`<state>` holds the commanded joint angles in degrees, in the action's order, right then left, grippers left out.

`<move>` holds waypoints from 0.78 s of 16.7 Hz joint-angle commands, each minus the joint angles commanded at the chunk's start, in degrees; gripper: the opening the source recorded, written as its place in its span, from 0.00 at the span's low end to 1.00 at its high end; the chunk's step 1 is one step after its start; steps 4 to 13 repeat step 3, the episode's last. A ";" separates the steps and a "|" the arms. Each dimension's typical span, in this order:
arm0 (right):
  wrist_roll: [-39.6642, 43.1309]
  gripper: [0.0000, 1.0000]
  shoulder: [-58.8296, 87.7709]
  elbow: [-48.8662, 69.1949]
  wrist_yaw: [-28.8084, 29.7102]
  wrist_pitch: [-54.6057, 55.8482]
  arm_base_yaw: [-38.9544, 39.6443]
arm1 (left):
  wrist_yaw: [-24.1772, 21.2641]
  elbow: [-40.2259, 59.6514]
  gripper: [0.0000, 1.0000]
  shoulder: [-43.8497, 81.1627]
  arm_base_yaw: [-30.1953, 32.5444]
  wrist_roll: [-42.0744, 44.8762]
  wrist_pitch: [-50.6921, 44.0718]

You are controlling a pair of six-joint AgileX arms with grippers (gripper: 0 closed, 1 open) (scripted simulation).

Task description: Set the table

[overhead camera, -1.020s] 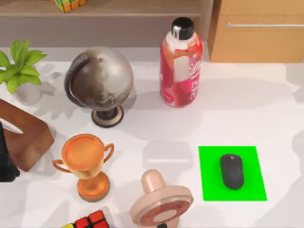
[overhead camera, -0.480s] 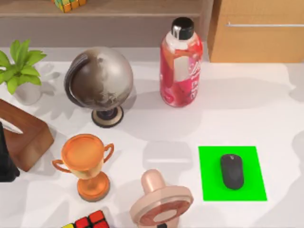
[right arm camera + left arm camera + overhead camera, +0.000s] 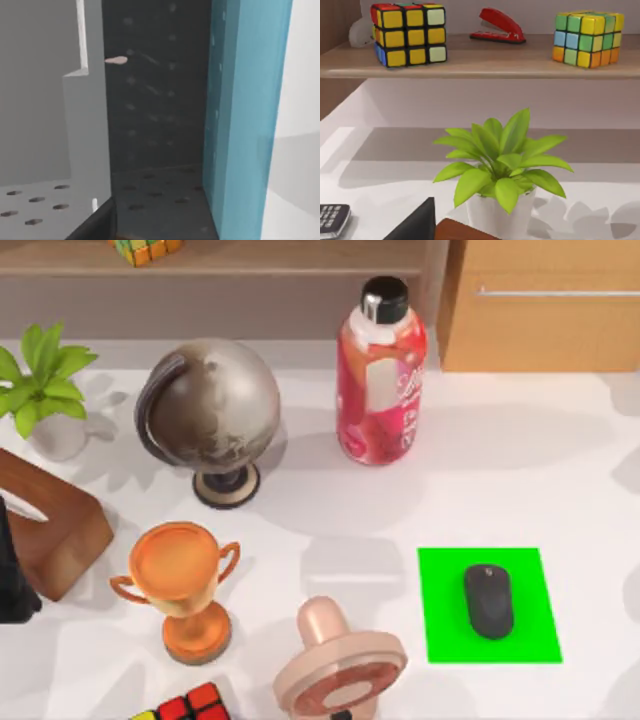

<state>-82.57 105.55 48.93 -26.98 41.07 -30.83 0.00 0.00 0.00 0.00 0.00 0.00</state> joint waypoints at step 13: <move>0.20 1.00 -0.53 -2.39 -0.88 0.49 -0.64 | 0.00 0.00 1.00 0.00 0.00 0.00 0.00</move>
